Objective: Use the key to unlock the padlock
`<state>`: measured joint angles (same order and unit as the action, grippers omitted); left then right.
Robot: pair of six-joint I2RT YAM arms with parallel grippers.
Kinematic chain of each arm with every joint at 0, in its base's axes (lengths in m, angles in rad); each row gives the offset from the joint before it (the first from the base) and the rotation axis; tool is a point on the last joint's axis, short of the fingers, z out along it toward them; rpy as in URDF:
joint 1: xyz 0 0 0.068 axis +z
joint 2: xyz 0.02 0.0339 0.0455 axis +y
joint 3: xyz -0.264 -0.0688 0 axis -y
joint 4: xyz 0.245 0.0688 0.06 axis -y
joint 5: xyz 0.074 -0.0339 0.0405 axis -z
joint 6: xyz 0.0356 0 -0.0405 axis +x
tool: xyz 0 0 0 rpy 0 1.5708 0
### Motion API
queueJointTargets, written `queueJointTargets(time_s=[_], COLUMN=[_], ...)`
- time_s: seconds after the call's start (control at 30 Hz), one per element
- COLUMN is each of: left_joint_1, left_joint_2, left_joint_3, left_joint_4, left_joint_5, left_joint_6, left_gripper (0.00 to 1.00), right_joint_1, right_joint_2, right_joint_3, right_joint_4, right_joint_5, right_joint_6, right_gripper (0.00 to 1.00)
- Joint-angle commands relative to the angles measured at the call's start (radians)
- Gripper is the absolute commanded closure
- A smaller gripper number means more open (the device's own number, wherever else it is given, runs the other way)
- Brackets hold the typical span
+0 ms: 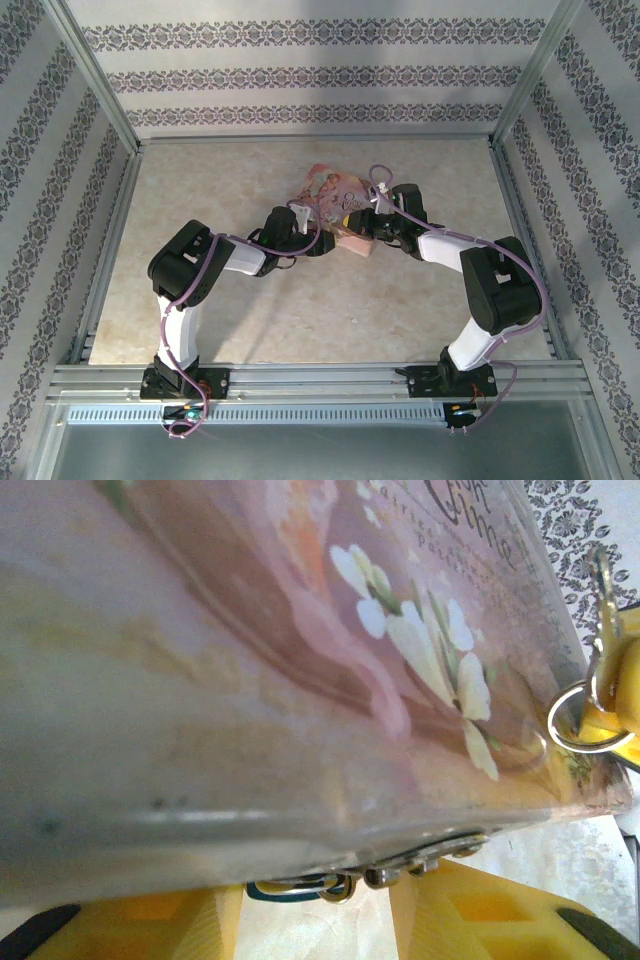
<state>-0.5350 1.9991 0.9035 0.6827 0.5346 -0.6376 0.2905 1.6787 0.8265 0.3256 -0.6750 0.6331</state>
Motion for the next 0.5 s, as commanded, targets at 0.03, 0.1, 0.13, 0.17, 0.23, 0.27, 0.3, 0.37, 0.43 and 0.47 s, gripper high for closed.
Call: queueJointTargets(time_s=[0.03,0.1,0.13,0.17,0.23,0.27,0.3,0.37,0.43,0.47], left_joint_1=[-0.027,-0.032,-0.033,-0.033,-0.034,-0.034,-0.035,-0.036,-0.036,-0.037], left_joint_2=[0.016,0.02,0.023,0.025,0.03,0.033,0.035,0.038,0.041,0.043], left_joint_3=[0.015,0.016,0.016,0.016,0.017,0.02,0.02,0.025,0.027,0.026], left_joint_4=[0.092,0.093,0.098,0.101,0.106,0.106,0.105,0.101,0.104,0.105], left_joint_5=[-0.014,-0.023,-0.026,-0.028,-0.036,-0.038,-0.041,-0.046,-0.05,-0.05], left_joint_6=[-0.053,-0.072,-0.083,-0.094,-0.112,-0.117,-0.122,-0.129,-0.138,-0.145], left_gripper=[0.58,0.58,0.58,0.59,0.6,0.6,0.61,0.61,0.62,0.62], right_joint_1=[0.004,0.005,0.006,0.006,0.006,0.006,0.006,0.008,0.007,0.007], right_joint_2=[0.033,0.035,0.035,0.035,0.036,0.036,0.036,0.036,0.036,0.036], right_joint_3=[-0.028,-0.029,-0.029,-0.029,-0.03,-0.029,-0.029,-0.03,-0.031,-0.032], right_joint_4=[-0.04,-0.039,-0.038,-0.037,-0.039,-0.037,-0.037,-0.035,-0.034,-0.034], right_joint_5=[0.015,0.015,0.015,0.015,0.015,0.015,0.015,0.015,0.015,0.015], right_joint_6=[-0.001,0.0,0.0,0.0,0.0,0.0,0.0,0.002,0.003,0.004], right_gripper=[1.0,1.0,1.0,1.0,1.0,1.0,1.0,1.0,1.0,1.0])
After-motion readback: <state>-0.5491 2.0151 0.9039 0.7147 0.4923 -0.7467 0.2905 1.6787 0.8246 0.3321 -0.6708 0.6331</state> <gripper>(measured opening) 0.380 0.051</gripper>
